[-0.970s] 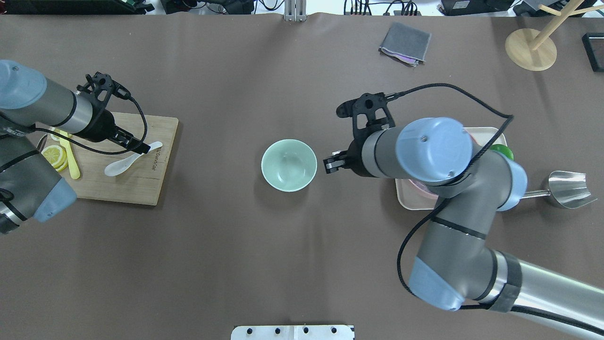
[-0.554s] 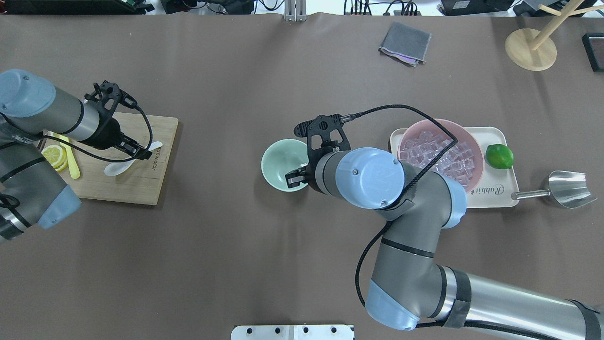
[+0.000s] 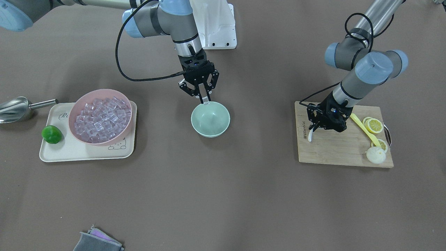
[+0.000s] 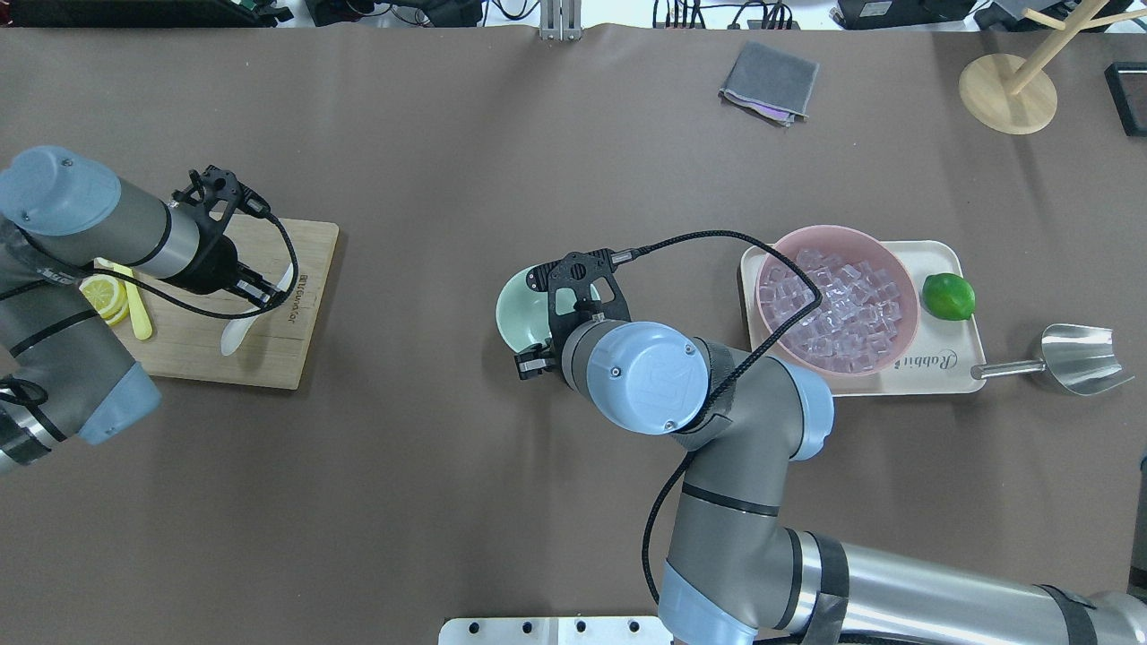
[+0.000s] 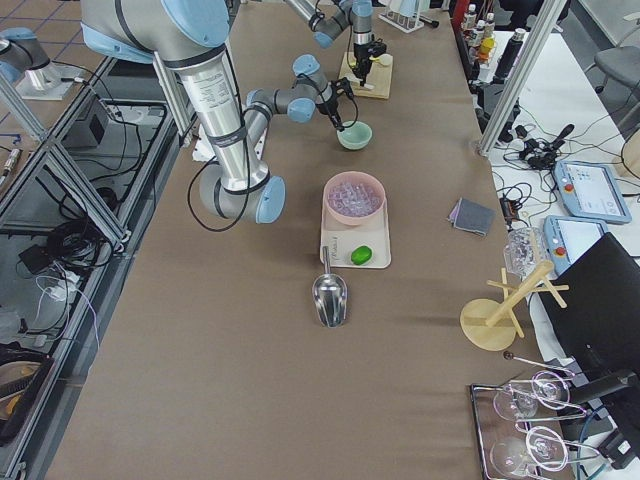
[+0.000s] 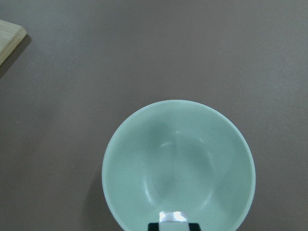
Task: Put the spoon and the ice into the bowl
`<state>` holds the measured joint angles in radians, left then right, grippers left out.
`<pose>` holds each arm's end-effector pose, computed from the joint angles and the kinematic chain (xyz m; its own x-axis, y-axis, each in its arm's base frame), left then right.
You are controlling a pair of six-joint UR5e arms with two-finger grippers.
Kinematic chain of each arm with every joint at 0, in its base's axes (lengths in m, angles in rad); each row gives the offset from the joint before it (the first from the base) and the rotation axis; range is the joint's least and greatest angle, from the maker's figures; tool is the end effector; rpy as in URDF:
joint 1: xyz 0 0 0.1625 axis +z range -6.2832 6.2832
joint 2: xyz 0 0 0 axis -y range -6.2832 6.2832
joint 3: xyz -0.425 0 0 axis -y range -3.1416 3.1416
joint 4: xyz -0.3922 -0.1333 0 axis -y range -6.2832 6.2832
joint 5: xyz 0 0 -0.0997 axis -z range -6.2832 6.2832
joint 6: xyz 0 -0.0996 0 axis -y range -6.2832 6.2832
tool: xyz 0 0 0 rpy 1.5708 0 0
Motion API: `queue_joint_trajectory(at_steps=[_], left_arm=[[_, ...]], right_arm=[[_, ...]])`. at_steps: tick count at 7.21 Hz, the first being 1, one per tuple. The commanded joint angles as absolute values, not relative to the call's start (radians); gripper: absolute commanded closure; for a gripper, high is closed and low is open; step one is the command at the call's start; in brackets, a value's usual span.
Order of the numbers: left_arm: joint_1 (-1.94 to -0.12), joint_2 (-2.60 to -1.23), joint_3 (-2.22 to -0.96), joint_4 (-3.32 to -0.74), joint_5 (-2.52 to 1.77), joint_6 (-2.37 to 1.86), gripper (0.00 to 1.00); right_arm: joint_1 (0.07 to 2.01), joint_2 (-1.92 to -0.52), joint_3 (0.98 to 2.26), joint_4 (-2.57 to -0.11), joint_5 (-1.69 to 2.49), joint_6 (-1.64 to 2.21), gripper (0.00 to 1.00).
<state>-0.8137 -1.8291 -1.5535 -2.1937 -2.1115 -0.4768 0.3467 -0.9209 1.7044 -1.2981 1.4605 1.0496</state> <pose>0.3656 -0.5063 0.4594 0.5195 0.5593 -0.6460 -0.2337 0.8202 0.5222 -0.5814 -0.3634 0.1860 0.6145 -0.3042 0.7279 -0.1406 0.8657 0.4804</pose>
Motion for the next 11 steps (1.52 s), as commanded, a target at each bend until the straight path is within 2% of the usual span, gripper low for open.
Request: queue_joint_trajectory(at_steps=[1, 3, 4, 6, 8, 10, 11], left_arm=[[-0.808, -1.844, -1.557, -2.188, -2.115, -0.494, 1.0], [-0.805, -1.917, -1.568, -2.181, -2.126, -0.619, 1.0], [-0.78, -2.019, -1.557, -2.151, -2.125, -0.729, 1.0], [-0.703, -2.19, -1.557, -2.019, -2.082, -0.91, 1.0], [-0.583, -2.306, -1.498, -2.016, -1.935, -1.015, 1.0], [-0.58, -2.39, -1.413, -2.017, -1.933, -1.06, 1.0], [-0.581, -2.384, -1.411, -2.019, -1.927, -1.055, 0.05]], right_arm=[[0.339, -0.908, 1.703, -1.298, 1.421, 1.147, 0.0], [0.345, -0.96, 1.809, -1.305, 1.43, 1.144, 0.0], [0.385, -1.057, 1.935, -1.31, 1.483, 1.141, 0.0], [0.541, -1.29, 2.095, -1.307, 1.693, 1.056, 0.0], [0.651, -1.463, 2.14, -1.296, 1.787, 0.88, 0.0], [0.702, -1.517, 2.14, -1.295, 1.818, 0.799, 0.0], [0.703, -1.517, 2.137, -1.295, 1.818, 0.799, 0.0]])
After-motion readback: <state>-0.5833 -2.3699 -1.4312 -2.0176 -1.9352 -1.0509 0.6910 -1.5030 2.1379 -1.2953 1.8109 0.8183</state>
